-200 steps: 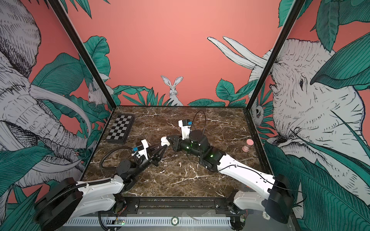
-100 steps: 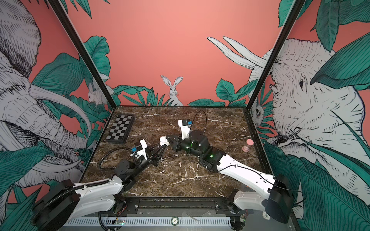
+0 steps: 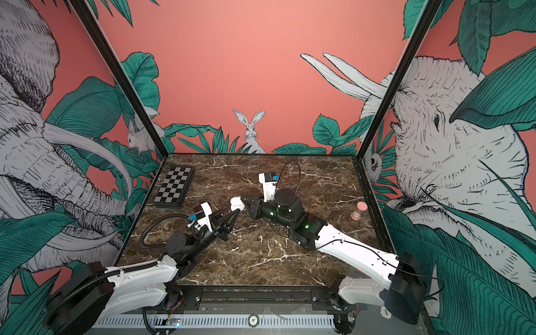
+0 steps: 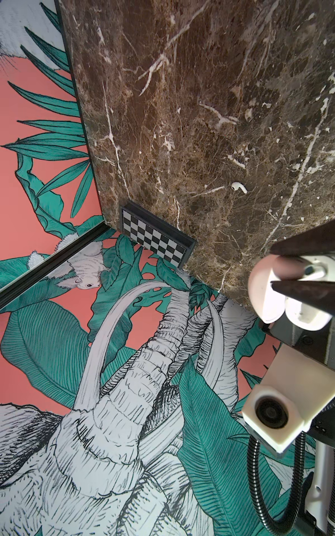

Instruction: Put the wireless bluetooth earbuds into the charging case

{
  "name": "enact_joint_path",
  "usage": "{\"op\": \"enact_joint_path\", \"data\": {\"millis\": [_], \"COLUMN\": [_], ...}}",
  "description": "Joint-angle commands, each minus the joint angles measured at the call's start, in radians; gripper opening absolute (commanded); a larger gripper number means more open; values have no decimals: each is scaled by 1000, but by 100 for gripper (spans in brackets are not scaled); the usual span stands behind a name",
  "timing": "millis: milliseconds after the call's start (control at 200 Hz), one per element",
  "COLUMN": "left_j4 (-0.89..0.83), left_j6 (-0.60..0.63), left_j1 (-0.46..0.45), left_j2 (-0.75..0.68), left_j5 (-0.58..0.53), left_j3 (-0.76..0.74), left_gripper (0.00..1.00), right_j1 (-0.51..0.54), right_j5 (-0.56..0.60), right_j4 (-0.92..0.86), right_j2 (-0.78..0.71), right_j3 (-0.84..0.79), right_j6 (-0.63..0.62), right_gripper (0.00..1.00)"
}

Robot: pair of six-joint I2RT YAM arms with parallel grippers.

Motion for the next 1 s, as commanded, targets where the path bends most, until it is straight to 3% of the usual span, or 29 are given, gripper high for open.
{"op": "enact_joint_path", "data": {"millis": [0, 995], "left_j4": [57, 56], "left_j6": [4, 14], "left_j1": [-1, -1], "left_j2": [-13, -17], "left_j5": [-21, -18], "left_j3": [3, 8], "left_gripper": [0, 0], "right_j1": [18, 40], "right_j5": [-11, -7], "right_j4": [21, 4], "right_j2": [-25, -33], "right_j3": [-6, -7], "right_j6": [-5, -12], "right_gripper": [14, 14]}}
